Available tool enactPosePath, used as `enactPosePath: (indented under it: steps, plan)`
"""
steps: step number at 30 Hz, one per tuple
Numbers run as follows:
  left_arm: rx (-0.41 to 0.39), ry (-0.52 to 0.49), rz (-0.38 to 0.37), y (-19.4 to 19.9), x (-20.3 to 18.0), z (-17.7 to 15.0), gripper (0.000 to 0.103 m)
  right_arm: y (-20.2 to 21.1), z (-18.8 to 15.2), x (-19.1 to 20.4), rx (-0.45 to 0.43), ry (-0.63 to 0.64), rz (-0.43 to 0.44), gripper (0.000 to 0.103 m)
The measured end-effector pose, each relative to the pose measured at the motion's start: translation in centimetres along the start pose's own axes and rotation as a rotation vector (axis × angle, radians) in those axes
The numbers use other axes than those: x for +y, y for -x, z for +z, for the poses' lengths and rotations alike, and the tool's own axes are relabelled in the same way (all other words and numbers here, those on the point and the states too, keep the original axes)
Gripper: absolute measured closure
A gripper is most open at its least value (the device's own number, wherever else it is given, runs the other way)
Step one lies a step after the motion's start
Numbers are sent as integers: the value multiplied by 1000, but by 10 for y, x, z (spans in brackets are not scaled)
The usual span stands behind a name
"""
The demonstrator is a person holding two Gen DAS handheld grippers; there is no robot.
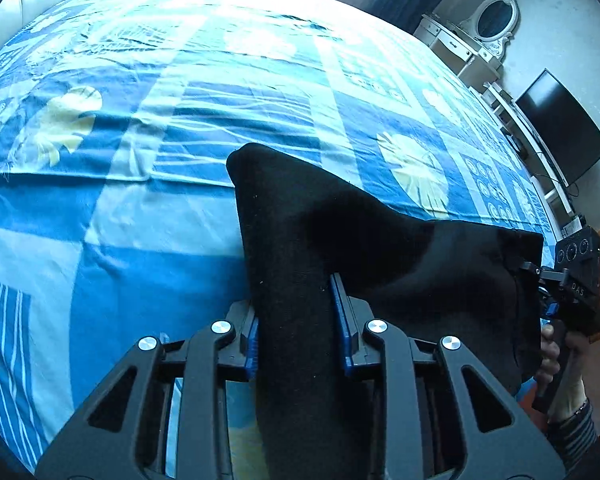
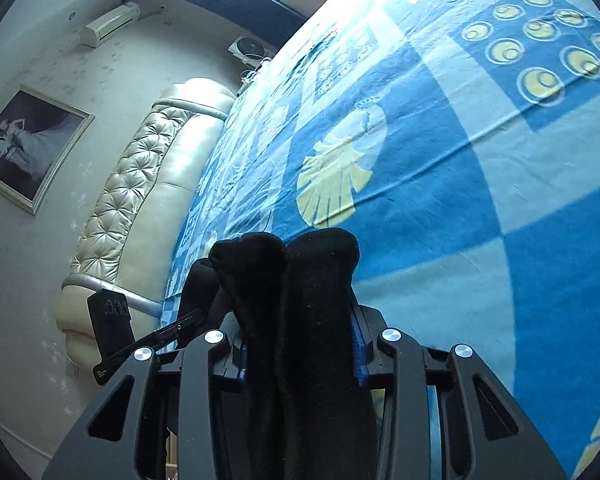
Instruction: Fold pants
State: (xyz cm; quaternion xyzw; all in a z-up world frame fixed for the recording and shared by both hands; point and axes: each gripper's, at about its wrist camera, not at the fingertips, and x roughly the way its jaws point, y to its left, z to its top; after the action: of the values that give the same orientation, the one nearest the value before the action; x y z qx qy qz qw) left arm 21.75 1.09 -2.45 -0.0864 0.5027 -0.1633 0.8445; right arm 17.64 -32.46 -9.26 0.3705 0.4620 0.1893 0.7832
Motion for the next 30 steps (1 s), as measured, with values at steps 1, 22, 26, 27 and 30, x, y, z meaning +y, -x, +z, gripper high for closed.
enactPosePath:
  steps: [1,22,26,27,30]
  plan:
    - [-6,0,12,-1,8,9,74,-10,8,4,2,7,3,66]
    - [-71,-14,86,-31,51,47,68,-74,36,-15,-3,-74,63,66]
    - [-72,-15,87,-31,51,47,67,-75,36,-15,-10,-71,66,66]
    - [-72,-15,87,-31,52,47,66,-75,36,-15,-11,-71,67,66]
    - [-73,-15,87,-31,52,46,65,-75,35,-15,-15,-70,70,66]
